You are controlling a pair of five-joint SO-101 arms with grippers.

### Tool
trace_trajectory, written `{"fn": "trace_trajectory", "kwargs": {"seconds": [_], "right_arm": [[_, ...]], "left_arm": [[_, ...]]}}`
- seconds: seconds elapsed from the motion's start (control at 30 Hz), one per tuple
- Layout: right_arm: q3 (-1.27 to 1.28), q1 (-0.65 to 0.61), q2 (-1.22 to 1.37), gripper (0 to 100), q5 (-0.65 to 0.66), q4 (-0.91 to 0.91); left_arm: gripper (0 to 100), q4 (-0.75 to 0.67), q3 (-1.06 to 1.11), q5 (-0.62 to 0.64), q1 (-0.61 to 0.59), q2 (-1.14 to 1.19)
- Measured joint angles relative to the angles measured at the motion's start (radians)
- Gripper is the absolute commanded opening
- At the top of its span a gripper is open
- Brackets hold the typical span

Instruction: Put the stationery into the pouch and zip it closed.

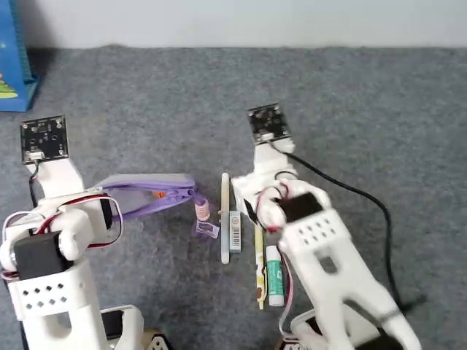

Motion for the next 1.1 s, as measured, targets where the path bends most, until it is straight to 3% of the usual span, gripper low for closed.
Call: {"fn": "trace_trajectory", "kwargs": {"seconds": [0.53, 1.1], "right_arm": [[-0.269, -0.095, 0.600, 15.8, -0.130, -0.008], [-0.313, -0.115, 0.678, 15.7, -0.166, -0.023]], "left_arm": [[1, 0.000, 0.032, 0.000, -0.005, -0.002], [1, 0.000, 0.032, 0.000, -0.005, -0.002]]}}
